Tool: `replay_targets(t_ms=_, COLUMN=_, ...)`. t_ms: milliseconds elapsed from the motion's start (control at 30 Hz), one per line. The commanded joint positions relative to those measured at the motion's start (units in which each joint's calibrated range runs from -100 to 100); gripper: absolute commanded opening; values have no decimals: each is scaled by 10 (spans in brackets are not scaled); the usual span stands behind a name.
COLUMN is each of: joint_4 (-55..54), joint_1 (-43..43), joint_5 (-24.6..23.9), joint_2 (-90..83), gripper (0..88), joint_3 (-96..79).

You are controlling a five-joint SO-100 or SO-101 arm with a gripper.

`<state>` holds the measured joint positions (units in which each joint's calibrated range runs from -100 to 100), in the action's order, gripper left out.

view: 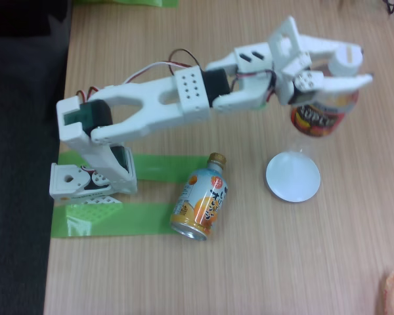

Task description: Pick up the plastic bottle and stand it up on the white place

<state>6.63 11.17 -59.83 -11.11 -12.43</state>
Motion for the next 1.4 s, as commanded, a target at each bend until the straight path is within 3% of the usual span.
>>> replay_targets(t_ms=0, joint_4=-11, joint_1=-20, joint_5=-2, joint_2=9, gripper=42, joint_3=2)
replay_targets(t_ms=1367, joint_4=-11, joint_1=-47, joint_5=4, joint_2=-24, gripper=41, joint_3=-38)
